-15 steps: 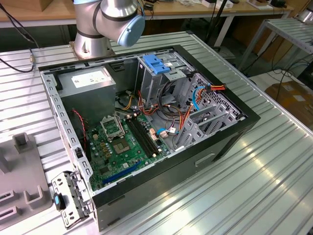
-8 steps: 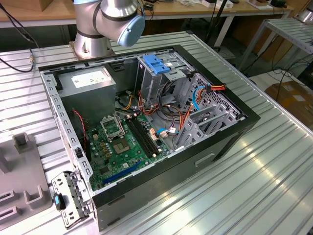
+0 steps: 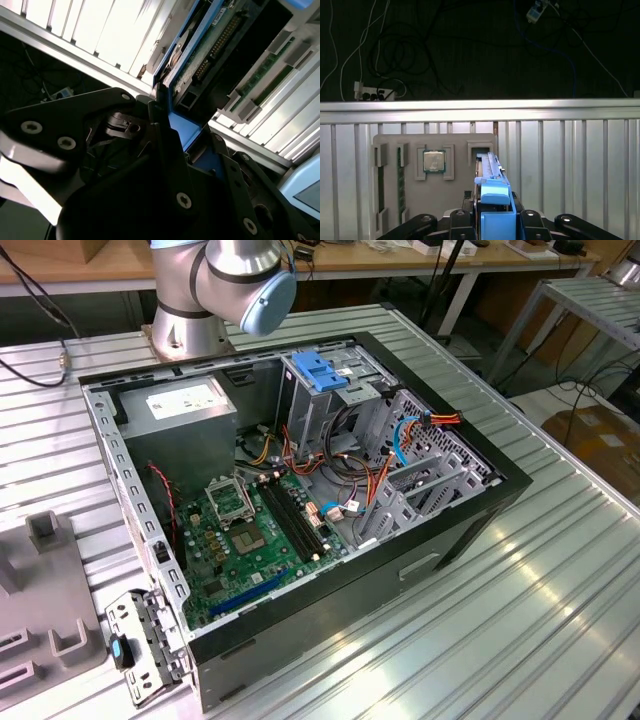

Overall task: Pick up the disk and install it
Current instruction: 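Pick up the disk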

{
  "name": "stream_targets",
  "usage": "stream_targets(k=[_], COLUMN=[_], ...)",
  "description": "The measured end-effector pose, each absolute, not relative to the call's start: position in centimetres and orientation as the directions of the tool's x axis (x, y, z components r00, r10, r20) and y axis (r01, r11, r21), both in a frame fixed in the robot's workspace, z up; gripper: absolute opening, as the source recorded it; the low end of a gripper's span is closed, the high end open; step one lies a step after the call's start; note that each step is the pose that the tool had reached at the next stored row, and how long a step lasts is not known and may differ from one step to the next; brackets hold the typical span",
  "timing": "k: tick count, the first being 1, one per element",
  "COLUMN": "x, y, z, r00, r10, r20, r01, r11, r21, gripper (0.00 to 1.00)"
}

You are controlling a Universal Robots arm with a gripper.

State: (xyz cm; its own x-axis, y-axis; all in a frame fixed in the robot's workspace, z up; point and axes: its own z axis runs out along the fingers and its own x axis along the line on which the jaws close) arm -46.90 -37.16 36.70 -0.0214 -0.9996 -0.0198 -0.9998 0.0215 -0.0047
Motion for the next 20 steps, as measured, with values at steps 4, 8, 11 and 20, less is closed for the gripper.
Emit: stream_targets(k=[4, 8, 11, 20], x=[-46.9, -46.9, -46.9, -46.9], y=[-37.2, -37.2, -37.2, -37.2], z=[37.0, 37.4, 37.6, 38.1], r00=[-0.021, -0.021, -0.021, -0.021], r10=[-1.0, -1.0, -1.0, -1.0], r20=[-0.02, -0.02, -0.02, -0.02], r01=[-1.0, -1.0, -1.0, -1.0], r11=[0.022, 0.022, 0.021, 0.022], r21=[-0.005, -0.004, -0.004, -0.004], gripper=[0.37, 0.37, 0.37, 0.37])
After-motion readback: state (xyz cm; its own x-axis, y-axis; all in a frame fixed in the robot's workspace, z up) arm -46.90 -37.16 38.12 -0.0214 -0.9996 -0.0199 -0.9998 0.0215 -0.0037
